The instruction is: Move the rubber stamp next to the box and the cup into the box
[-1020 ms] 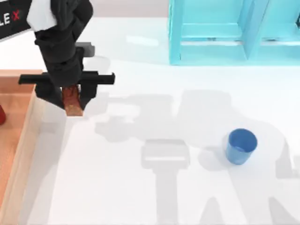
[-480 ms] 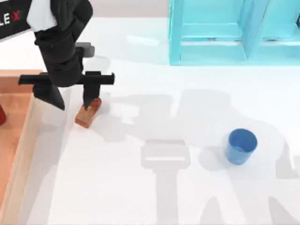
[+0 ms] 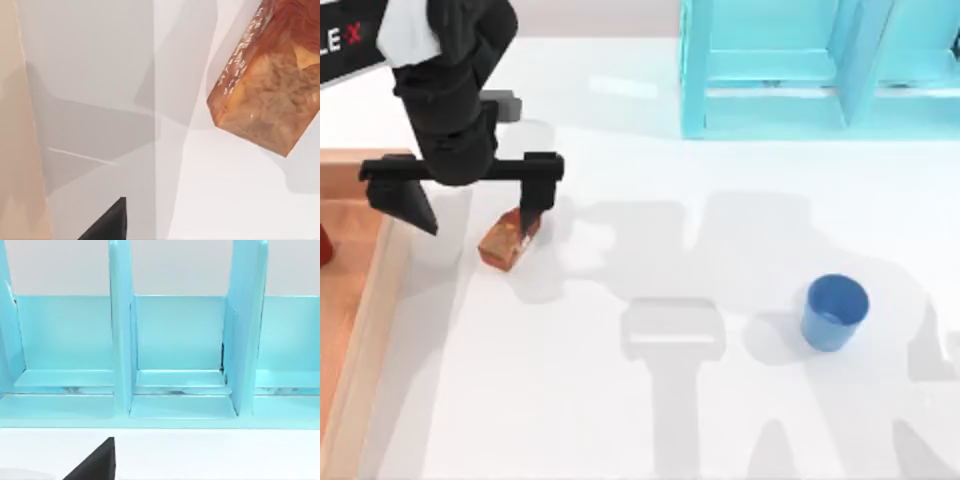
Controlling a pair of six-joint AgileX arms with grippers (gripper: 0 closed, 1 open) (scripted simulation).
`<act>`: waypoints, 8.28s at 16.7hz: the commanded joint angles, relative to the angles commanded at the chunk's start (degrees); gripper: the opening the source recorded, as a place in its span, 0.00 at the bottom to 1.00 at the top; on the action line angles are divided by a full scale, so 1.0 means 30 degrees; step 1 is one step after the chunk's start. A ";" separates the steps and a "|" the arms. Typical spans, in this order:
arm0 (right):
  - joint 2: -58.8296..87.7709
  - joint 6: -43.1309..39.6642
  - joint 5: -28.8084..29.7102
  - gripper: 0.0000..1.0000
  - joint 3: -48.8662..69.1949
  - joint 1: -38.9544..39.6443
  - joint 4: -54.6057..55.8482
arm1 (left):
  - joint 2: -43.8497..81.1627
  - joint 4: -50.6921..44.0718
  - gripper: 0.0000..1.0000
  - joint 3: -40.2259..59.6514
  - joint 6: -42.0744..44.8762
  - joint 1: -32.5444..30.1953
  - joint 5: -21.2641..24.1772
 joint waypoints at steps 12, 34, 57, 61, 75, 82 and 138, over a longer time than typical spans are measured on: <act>0.0000 0.0000 0.0000 1.00 0.0000 0.0000 0.0000 | 0.0102 -0.5282 1.00 0.5217 -0.0107 -0.0072 0.0000; 0.0000 0.0000 0.0000 1.00 0.0000 0.0000 0.0000 | 0.7941 -0.6663 1.00 1.6233 -1.2420 -1.2619 -0.2786; 0.0000 0.0000 0.0000 1.00 0.0000 0.0000 0.0000 | 0.8882 -0.0550 0.92 1.1617 -1.3025 -1.3233 -0.3059; 0.0000 0.0000 0.0000 1.00 0.0000 0.0000 0.0000 | 0.8882 -0.0550 0.62 1.1617 -1.3025 -1.3233 -0.3059; 0.0000 0.0000 0.0000 1.00 0.0000 0.0000 0.0000 | 0.8882 -0.0550 0.00 1.1617 -1.3025 -1.3233 -0.3059; 0.0000 0.0000 0.0000 1.00 0.0000 0.0000 0.0000 | 0.7404 -0.0764 0.00 1.0347 -1.2563 -1.2785 -0.2977; 0.0000 0.0000 0.0000 1.00 0.0000 0.0000 0.0000 | -1.0494 0.4420 0.00 -1.4067 1.5955 1.5969 0.0962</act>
